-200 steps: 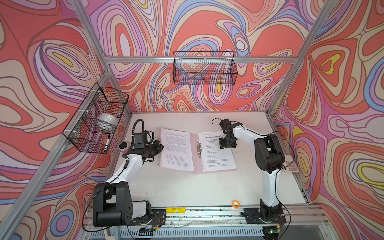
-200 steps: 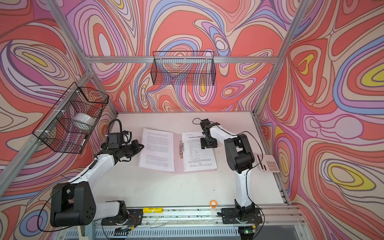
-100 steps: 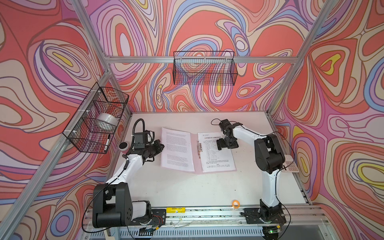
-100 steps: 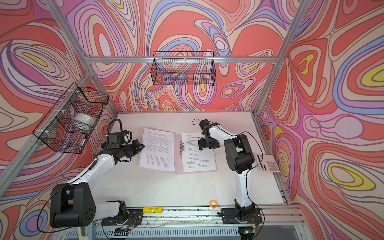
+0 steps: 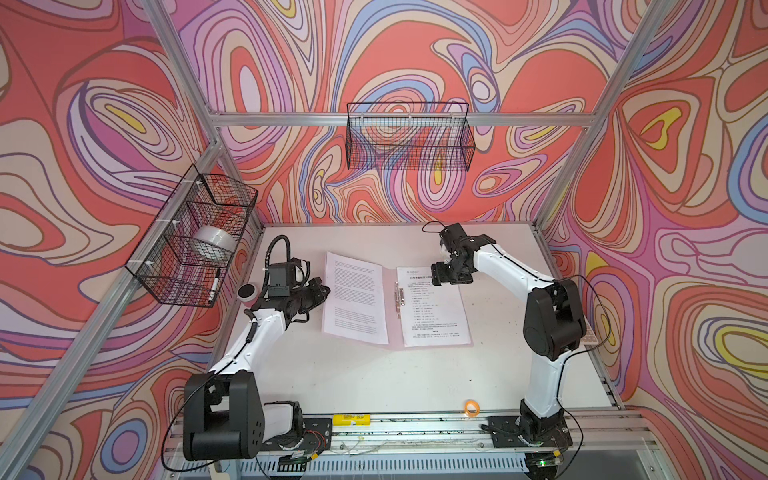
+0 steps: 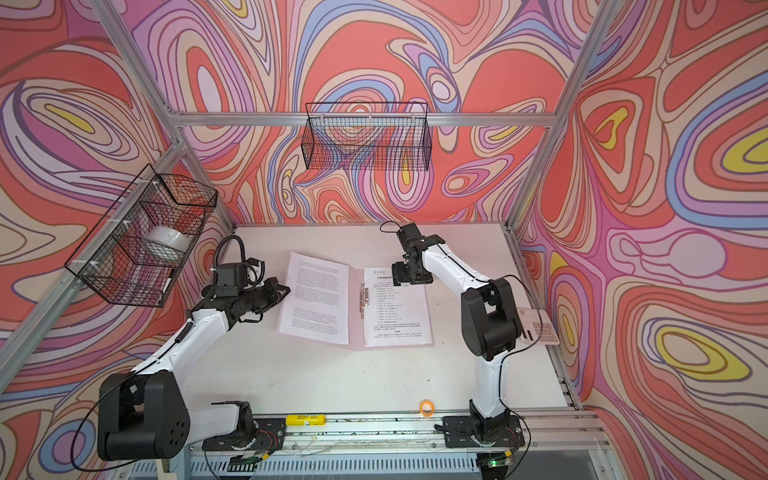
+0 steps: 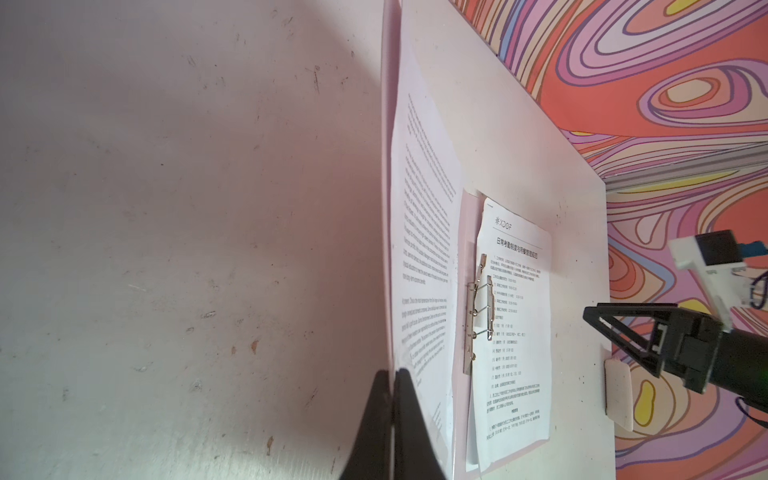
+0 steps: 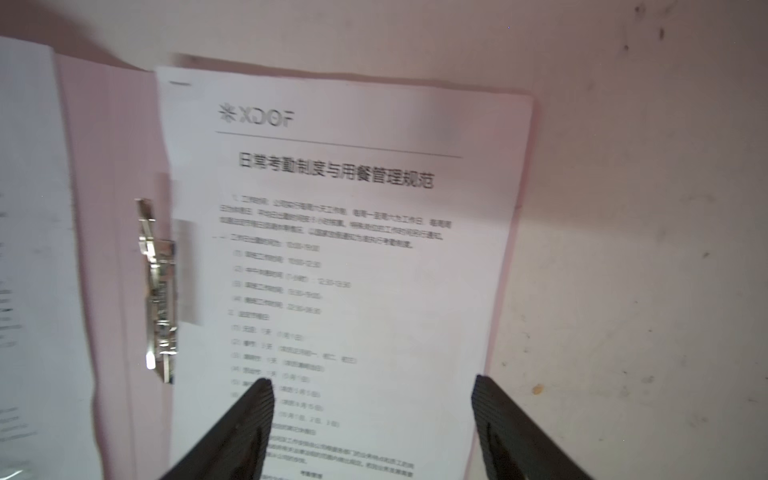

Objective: Put the files into the folder

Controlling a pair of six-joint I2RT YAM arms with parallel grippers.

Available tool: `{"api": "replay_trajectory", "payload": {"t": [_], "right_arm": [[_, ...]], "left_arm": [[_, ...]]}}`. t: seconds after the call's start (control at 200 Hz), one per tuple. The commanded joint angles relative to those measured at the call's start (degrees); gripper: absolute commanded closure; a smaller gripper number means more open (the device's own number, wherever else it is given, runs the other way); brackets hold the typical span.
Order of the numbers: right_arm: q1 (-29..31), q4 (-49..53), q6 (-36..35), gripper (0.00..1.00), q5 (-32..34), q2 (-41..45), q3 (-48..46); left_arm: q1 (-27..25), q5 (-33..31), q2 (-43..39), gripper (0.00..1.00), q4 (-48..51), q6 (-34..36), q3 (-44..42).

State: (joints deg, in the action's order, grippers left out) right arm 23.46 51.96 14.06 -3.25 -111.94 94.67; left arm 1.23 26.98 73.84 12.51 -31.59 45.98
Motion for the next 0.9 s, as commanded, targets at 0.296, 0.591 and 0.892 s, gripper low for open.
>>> {"api": "replay_trajectory", "payload": {"t": [0.296,0.591,0.892], "right_arm": [[3.5,-5.0,1.4,0.49,-17.8,-11.3,10.9],[3.5,-10.1,1.8,0.51,-23.7,-16.6,12.3],[3.4,-11.5,2.6,0.52,-24.2,-20.7,13.8]], "left_arm": [[-1.6,-0.2,-1.8,1.0,-0.8,-0.5,-0.2],[-1.6,0.7,-1.1,1.0,-2.3,-1.0,-0.5],[-1.6,1.1,-1.2,1.0,-2.8,-1.2,-0.9]]}}
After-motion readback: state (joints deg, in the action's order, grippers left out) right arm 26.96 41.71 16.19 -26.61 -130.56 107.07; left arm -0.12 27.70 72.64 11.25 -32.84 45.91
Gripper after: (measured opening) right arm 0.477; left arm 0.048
